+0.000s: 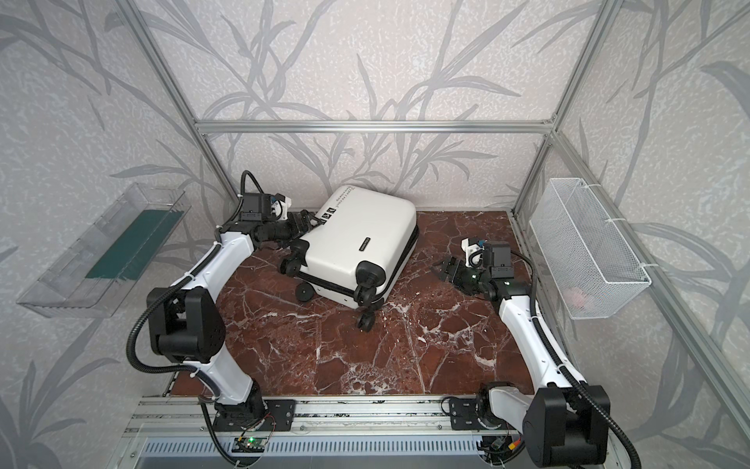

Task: Pack the luggage

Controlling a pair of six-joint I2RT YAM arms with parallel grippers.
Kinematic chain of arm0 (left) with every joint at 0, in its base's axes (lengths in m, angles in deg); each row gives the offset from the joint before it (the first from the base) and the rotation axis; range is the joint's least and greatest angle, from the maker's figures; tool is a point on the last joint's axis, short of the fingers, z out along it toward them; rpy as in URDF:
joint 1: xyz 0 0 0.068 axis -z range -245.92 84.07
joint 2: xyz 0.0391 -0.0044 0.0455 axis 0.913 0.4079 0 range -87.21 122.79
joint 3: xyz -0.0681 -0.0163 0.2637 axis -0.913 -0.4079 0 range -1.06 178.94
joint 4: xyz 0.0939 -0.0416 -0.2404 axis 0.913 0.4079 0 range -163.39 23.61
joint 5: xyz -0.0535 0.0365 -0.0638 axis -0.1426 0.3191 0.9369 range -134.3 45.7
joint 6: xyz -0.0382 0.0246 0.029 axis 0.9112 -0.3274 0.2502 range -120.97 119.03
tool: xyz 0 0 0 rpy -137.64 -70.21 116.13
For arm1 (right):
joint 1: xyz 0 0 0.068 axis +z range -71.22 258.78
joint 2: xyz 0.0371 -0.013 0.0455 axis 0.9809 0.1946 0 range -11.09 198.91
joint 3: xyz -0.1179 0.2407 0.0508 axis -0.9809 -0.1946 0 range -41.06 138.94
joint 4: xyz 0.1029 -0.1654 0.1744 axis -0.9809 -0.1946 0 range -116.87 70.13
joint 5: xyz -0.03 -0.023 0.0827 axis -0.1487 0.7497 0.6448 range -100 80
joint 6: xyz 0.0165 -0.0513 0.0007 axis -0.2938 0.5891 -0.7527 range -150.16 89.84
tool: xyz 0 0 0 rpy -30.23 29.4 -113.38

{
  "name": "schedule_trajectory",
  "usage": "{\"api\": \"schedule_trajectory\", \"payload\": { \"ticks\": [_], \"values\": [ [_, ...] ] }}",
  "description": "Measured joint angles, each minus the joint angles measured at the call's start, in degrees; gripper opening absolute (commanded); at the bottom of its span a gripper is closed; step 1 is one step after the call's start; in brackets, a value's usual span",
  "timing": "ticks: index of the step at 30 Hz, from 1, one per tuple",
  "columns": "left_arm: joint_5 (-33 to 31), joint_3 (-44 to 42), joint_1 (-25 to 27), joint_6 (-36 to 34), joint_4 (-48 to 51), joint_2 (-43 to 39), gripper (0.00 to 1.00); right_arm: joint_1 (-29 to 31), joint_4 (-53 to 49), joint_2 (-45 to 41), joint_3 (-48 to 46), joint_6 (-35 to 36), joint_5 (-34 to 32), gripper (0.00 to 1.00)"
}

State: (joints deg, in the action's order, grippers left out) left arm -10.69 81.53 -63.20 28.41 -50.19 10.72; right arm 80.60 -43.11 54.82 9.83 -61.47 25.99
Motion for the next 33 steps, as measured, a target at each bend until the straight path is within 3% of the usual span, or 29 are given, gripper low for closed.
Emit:
{"api": "schedule_trajectory", "payload": {
  "ticks": [6,14,24,33],
  "values": [
    [-1.27,-5.92,5.88,2.8,-2.93,-4.57,0.99,0.0,-3.32,-2.03,0.9,2.05,-1.57,0.86],
    [-2.12,-6.4,13.09,5.27,-3.34,-5.95,0.99,0.42,-8.55,-4.48,4.76,5.75,-5.31,0.88],
    [-11.3,-10.08,7.34,6.12,-4.0,-14.47,0.99,6.91,-13.09,-2.14,10.73,12.26,-16.31,0.92],
    [-11.72,-13.73,2.38,7.82,-4.59,-15.8,0.99,12.81,-13.53,5.4,13.03,16.9,-24.3,0.9]
  ]
}}
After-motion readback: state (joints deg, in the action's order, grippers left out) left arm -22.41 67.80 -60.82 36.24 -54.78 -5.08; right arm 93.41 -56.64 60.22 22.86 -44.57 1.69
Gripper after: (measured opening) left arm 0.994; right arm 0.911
